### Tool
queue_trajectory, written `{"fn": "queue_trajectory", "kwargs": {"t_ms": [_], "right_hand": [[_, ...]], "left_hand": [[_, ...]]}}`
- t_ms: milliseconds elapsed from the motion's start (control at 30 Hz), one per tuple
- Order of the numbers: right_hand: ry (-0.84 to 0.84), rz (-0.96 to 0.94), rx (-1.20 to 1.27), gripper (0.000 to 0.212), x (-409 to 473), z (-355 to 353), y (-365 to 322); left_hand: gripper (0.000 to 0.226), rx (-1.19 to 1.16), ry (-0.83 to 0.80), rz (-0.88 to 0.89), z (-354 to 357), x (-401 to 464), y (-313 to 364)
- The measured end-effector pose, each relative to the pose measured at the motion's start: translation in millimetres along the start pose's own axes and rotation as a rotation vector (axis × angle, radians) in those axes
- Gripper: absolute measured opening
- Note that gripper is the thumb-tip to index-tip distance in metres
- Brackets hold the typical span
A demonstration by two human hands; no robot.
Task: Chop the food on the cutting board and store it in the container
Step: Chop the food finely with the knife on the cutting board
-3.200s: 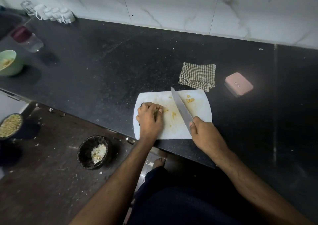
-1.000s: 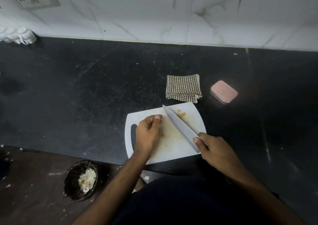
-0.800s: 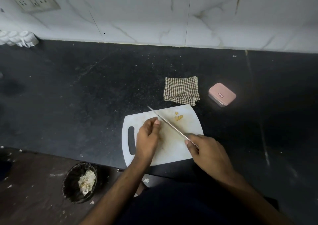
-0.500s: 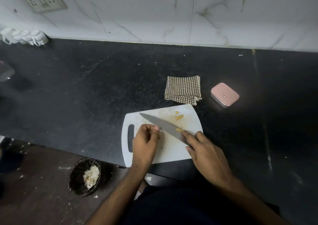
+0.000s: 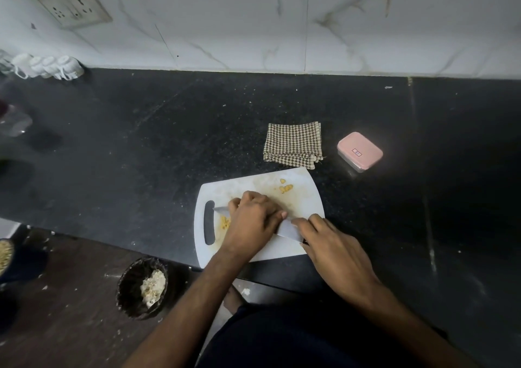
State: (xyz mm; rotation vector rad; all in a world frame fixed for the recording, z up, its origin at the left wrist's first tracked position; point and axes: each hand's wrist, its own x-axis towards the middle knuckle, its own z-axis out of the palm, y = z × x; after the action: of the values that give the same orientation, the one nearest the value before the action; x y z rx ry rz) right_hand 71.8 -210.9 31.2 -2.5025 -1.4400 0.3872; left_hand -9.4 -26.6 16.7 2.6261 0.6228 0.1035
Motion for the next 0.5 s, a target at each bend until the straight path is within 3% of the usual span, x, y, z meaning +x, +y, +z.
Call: {"fn": "queue_trajectory", "kwargs": {"t_ms": [300, 500], "right_hand": [[0.041, 0.169, 0.170, 0.022, -16.6, -3.7, 12.2], [0.066, 0.265, 0.263, 0.021, -5.7, -1.2, 14.2]], "left_hand": [[0.014, 0.100, 0.305, -0.050, -22.0, 5.7, -18.4], [0.018, -0.066, 0.224, -0.153, -12.9, -2.7, -14.6]]}}
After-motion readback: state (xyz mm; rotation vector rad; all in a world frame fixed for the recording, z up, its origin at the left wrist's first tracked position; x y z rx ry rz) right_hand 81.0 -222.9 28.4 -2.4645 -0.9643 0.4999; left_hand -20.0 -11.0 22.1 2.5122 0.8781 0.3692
